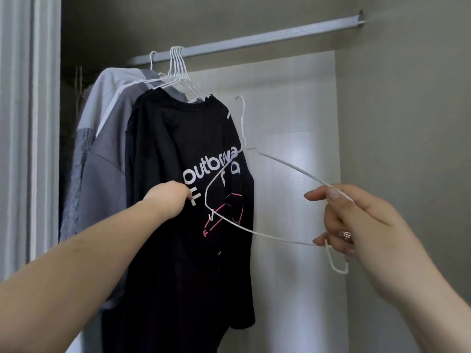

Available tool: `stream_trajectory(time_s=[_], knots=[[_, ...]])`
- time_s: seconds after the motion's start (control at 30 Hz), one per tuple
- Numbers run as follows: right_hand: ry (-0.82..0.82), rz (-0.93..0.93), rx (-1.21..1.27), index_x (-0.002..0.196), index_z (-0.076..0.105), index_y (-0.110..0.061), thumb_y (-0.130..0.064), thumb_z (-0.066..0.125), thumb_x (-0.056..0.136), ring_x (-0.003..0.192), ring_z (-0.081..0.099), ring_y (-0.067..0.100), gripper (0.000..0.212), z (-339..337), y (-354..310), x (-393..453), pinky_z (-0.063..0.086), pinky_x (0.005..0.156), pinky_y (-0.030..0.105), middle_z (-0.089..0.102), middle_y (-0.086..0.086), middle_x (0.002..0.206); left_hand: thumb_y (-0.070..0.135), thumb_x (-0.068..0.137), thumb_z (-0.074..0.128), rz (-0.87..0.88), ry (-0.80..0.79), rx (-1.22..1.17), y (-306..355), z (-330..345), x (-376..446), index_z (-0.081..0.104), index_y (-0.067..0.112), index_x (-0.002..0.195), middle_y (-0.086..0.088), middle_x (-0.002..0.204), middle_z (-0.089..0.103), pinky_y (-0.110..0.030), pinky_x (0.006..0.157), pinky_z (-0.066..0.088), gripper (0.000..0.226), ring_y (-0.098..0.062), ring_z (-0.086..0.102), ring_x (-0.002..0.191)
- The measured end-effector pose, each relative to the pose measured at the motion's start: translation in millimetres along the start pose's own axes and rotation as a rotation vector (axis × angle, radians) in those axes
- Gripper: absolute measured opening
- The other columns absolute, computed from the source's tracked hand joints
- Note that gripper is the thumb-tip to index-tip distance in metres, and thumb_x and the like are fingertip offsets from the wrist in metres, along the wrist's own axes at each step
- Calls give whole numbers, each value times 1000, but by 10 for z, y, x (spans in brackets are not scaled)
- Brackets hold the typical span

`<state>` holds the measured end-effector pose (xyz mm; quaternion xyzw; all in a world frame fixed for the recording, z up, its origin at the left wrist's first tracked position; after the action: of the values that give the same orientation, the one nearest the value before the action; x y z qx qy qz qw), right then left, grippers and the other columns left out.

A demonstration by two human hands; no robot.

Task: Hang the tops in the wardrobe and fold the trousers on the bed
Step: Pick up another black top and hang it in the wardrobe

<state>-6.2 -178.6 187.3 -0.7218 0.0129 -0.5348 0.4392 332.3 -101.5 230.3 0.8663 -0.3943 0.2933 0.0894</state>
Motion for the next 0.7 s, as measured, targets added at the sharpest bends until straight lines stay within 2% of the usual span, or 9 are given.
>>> stream_trajectory(time_s=[0.1, 0.17, 0.23, 0.33, 0.4, 0.47, 0.57, 0.7], knots=[[-24, 31, 61, 78, 71, -28, -20, 39, 98, 36, 25, 9, 39, -13, -6, -117, 51, 53, 22, 31, -9, 47, -5, 87, 35, -69, 25, -96, -63, 32, -74, 61, 31, 124, 1, 128, 60, -34, 93, 50, 58, -22, 58, 113], [-42, 53, 87, 76, 71, -25, -14, 38, 98, 35, 23, 9, 41, -9, 7, -187, 50, 51, 23, 29, -7, 46, -6, 85, 34, -101, 23, -153, -102, 57, -105, 64, 29, 122, 1, 124, 62, -32, 87, 51, 58, -21, 60, 108], [-58, 54, 120, 76, 71, -23, -16, 46, 94, 34, 22, 9, 32, -7, -7, -249, 50, 51, 23, 29, -8, 45, -5, 84, 35, -118, 10, -170, -122, 75, -127, 67, 29, 116, 3, 117, 64, -31, 79, 52, 57, -19, 61, 100], [-77, 48, 171, 73, 71, -22, -21, 41, 80, 32, 20, 10, 31, -23, -64, -307, 51, 49, 23, 28, -8, 44, -3, 88, 38, -156, -29, -174, -140, 136, -152, 65, 25, 118, -1, 121, 62, -32, 84, 52, 49, -20, 61, 104], [-65, 42, 191, 70, 71, -22, -12, 39, 85, 31, 19, 8, 37, -55, -77, -324, 49, 47, 22, 28, -6, 42, -5, 90, 39, -166, -57, -252, -157, 200, -161, 64, 23, 119, -2, 126, 59, -29, 86, 50, 48, -20, 60, 108], [-53, 50, 188, 70, 70, -22, -2, 35, 90, 30, 19, 8, 45, -76, -61, -348, 49, 46, 21, 28, -6, 41, -5, 90, 39, -142, -67, -357, -166, 248, -163, 66, 22, 116, -1, 124, 61, -25, 82, 48, 46, -20, 61, 105], [-52, 62, 187, 70, 70, -21, -10, 38, 81, 31, 20, 9, 36, -72, -42, -372, 49, 48, 21, 28, -6, 41, -3, 91, 44, -92, -47, -553, -119, 273, -159, 71, 22, 106, -1, 119, 65, -18, 79, 46, 40, -12, 61, 93], [-46, 90, 134, 73, 70, -21, 4, 30, 93, 32, 22, 9, 51, -70, 71, -371, 49, 49, 22, 29, -3, 44, -4, 86, 40, -68, -19, -771, 99, 218, -209, 70, 32, 85, -12, 101, 71, -35, 76, 52, 47, -28, 62, 79]])
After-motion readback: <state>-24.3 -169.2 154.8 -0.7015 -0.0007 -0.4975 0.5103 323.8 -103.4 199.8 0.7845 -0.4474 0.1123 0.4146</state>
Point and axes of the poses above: each hand's wrist, its own x-axis towards the middle knuckle, its own z-axis out of the palm, y = z × x, the point moved 5 cm from there along x, towards the middle knuckle
